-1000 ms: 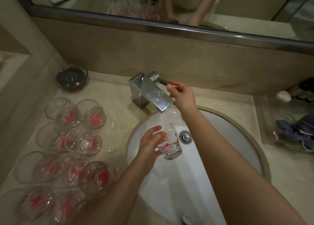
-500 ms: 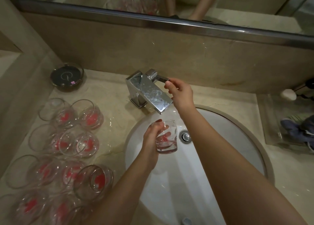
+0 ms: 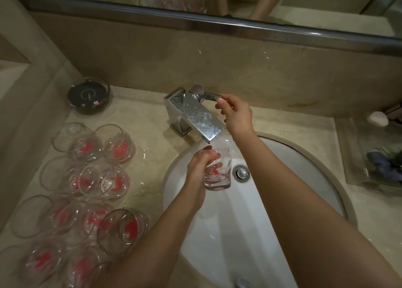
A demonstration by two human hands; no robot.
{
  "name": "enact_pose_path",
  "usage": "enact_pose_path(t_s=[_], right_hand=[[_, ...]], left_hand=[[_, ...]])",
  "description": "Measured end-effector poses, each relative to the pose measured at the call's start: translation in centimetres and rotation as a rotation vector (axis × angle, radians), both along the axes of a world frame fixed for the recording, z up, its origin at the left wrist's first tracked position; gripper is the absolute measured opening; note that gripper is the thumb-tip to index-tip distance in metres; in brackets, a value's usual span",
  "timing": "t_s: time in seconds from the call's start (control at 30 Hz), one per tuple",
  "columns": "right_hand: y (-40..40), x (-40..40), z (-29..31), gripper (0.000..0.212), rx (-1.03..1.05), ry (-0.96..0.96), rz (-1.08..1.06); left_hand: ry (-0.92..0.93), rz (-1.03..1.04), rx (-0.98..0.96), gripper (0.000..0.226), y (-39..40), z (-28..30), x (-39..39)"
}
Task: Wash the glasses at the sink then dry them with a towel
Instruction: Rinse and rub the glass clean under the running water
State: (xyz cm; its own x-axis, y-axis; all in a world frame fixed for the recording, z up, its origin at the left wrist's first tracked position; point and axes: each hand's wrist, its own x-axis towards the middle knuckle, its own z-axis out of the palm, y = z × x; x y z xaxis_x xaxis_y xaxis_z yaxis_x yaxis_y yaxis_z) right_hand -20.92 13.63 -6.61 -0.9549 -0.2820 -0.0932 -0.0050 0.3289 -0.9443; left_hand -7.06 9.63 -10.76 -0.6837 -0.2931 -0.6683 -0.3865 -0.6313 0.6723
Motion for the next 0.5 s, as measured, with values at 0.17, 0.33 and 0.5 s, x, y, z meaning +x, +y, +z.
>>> enact_pose_path(t_s=[0.17,0.33,0.5], right_hand=[[-0.1,0.0,-0.1,0.022,0.009,0.001,-0.004],[0.8,0.9,-0.5,0.023,-0.007,-0.051,-0.023],[4.0,5.0,-4.1,0.036,0.019,-0.466,-0.243]], left_hand=[[0.005,-0.004,-0.022,0.058,-0.1,0.5,0.3],[0.000,0.014,0.009,0.083,-0.2,0.1,0.4],[0.073,0.087,0.068,0.076,-0.1,-0.4,0.1]])
